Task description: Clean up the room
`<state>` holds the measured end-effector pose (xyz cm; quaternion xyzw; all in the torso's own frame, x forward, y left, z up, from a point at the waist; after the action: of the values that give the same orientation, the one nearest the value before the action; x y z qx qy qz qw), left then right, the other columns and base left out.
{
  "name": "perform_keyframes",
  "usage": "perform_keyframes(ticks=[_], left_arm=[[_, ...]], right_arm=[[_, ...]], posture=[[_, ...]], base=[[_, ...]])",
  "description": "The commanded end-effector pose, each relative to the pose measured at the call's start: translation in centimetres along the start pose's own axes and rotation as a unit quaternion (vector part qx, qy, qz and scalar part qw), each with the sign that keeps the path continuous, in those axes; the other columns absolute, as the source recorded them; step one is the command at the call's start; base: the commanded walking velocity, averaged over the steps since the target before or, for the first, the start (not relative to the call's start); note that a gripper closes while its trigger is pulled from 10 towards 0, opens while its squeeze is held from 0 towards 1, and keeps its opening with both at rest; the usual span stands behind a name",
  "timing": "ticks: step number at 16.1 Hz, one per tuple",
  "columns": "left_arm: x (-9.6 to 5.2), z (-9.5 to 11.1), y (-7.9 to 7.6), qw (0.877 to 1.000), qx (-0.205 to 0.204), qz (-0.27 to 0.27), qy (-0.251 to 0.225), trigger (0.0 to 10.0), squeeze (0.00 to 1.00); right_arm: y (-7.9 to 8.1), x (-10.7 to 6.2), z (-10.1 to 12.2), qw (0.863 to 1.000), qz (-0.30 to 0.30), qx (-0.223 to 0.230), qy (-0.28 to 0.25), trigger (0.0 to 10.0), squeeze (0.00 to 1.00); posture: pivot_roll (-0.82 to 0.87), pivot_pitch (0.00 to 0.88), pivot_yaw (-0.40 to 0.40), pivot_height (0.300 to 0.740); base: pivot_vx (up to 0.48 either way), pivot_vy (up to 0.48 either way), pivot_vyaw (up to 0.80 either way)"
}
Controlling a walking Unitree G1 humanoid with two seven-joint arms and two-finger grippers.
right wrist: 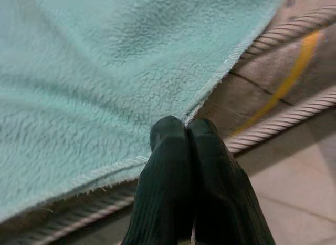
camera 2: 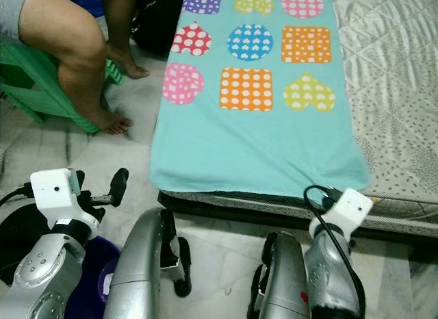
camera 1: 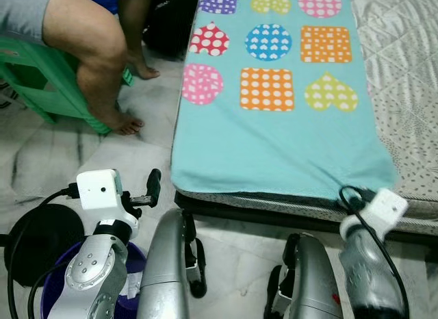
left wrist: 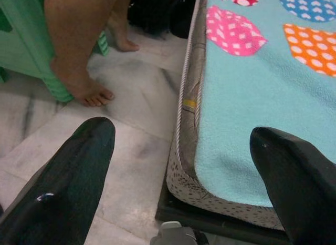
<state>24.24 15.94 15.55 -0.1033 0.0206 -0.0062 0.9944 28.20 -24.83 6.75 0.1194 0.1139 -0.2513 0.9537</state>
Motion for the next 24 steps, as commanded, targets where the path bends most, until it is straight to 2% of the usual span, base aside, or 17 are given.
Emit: perform_keyframes(ticks=[1, 2, 3, 4, 5, 6, 7, 9, 13, 17, 24], left_arm=[[-0.2, -0.6, 0.3, 1.000, 0.001, 0.004, 0.013, 10.0, 0.00], [-0.2, -0.7, 0.2, 1.000, -0.001, 0.000, 0.014, 10.0, 0.00], [-0.2, -0.8, 0.1, 1.000, -0.002, -0.002, 0.016, 10.0, 0.00], [-0.1, -0.8, 0.1, 1.000, -0.002, -0.003, 0.016, 10.0, 0.00], [-0.1, -0.8, 0.0, 1.000, -0.003, -0.006, 0.017, 10.0, 0.00], [0.0, -0.9, 0.0, 1.000, -0.004, -0.007, 0.018, 10.0, 0.00], [0.1, -0.9, -0.1, 1.000, -0.004, -0.009, 0.020, 10.0, 0.00], [0.1, -1.1, -0.2, 1.000, -0.005, -0.014, 0.024, 10.0, 0.00], [0.1, -1.2, -0.1, 0.999, -0.007, -0.017, 0.027, 10.0, 0.00], [0.5, -1.3, -0.3, 0.999, -0.013, -0.021, 0.026, 10.0, 0.00], [0.7, -2.0, -0.8, 0.998, -0.019, -0.056, 0.036, 10.0, 0.00]], right_arm=[[-1.9, -0.7, -1.1, 0.999, -0.033, -0.011, 0.025, 0.0, 0.00], [-2.3, -1.3, -1.2, 0.999, -0.031, -0.017, 0.030, 0.8, 0.00], [-2.4, -1.6, -1.2, 0.999, -0.025, -0.020, 0.034, 2.7, 0.00], [-2.4, -1.8, -1.3, 0.999, -0.021, -0.023, 0.036, 5.4, 0.00], [-2.2, -2.3, -1.4, 0.999, -0.009, -0.029, 0.039, 10.0, 0.00], [-2.0, -2.6, -1.3, 0.999, 0.000, -0.035, 0.038, 10.0, 0.00], [-1.8, -2.8, -1.3, 0.999, 0.009, -0.033, 0.037, 10.0, 1.00], [-0.9, -3.2, -1.3, 0.998, 0.029, -0.051, 0.039, 10.0, 1.00], [-0.5, -2.9, -0.9, 0.997, 0.039, -0.058, 0.034, 10.0, 1.00], [1.6, -3.3, 0.5, 0.986, 0.118, -0.113, -0.021, 10.0, 1.00], [2.7, -2.9, 1.5, 0.979, 0.147, -0.131, -0.054, 10.0, 1.00]], posture=[[0.11, 0.330, 0.067, 0.587], [0.11, 0.330, 0.068, 0.587], [0.10, 0.330, 0.071, 0.587], [0.10, 0.330, 0.072, 0.587], [0.10, 0.330, 0.075, 0.587], [0.10, 0.328, 0.076, 0.587], [0.10, 0.327, 0.077, 0.587], [0.10, 0.324, 0.078, 0.587], [0.10, 0.318, 0.074, 0.587], [0.08, 0.305, 0.067, 0.587], [0.05, 0.253, 0.055, 0.587]], base=[[0.000, 0.000, 0.00], [0.000, 0.000, 0.00], [0.000, 0.000, 0.00], [0.000, 0.000, 0.00], [0.000, 0.000, 0.00], [0.000, 0.000, 0.00], [0.000, 0.000, 0.00], [0.000, 0.000, 0.00], [0.000, 0.000, 0.00], [0.000, 0.000, 0.00], [0.000, 0.000, 0.00]])
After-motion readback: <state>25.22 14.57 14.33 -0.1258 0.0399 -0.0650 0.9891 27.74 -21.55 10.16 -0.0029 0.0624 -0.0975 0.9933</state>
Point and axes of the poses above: a point about 5 cm out from each wrist's last joint towards the gripper, its own x axis pointing out of the wrist towards the gripper, its own z axis along the axis of the wrist's last joint, y = z × x, the point moved 1 cm from there along x, pointing out of the wrist towards the gripper, and after that the axes turned 3 degrees about -x, right-handed, at the moved point
